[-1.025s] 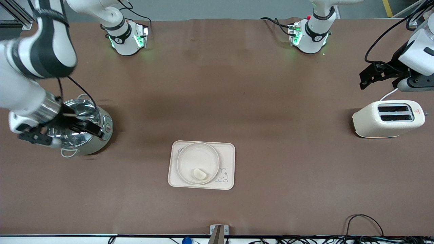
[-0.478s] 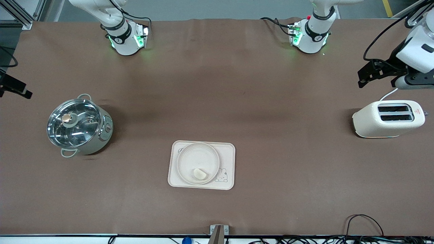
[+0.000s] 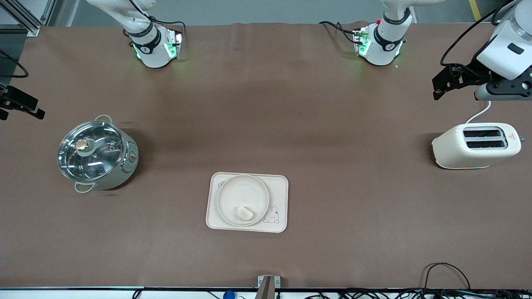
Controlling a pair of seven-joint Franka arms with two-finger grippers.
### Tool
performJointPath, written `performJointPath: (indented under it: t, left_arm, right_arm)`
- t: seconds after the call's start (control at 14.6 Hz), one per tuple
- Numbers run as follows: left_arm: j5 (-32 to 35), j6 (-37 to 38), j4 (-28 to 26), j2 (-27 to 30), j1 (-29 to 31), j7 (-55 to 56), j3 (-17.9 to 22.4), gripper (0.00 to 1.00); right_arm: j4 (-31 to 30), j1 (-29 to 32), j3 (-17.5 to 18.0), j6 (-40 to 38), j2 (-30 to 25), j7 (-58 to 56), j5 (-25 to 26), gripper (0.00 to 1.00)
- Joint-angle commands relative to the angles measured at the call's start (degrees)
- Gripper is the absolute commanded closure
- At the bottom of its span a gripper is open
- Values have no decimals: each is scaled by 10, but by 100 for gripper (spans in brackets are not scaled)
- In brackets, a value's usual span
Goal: Place bun in plate and plate on tray
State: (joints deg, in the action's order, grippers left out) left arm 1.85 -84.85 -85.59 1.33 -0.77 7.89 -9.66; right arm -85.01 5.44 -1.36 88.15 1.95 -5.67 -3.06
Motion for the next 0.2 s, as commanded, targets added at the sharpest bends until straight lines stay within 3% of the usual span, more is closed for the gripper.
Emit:
performJointPath:
  t: [0.0,0.14]
  left_arm:
    - [-2,11,7,3,3,-10,3,0]
    - [-2,13,7,3,2,-10,3,0]
  right_arm:
    - [3,-33,-34,-10,-6,-10,23,0]
    - [5,-58,-61,-10,-5,-16,31,0]
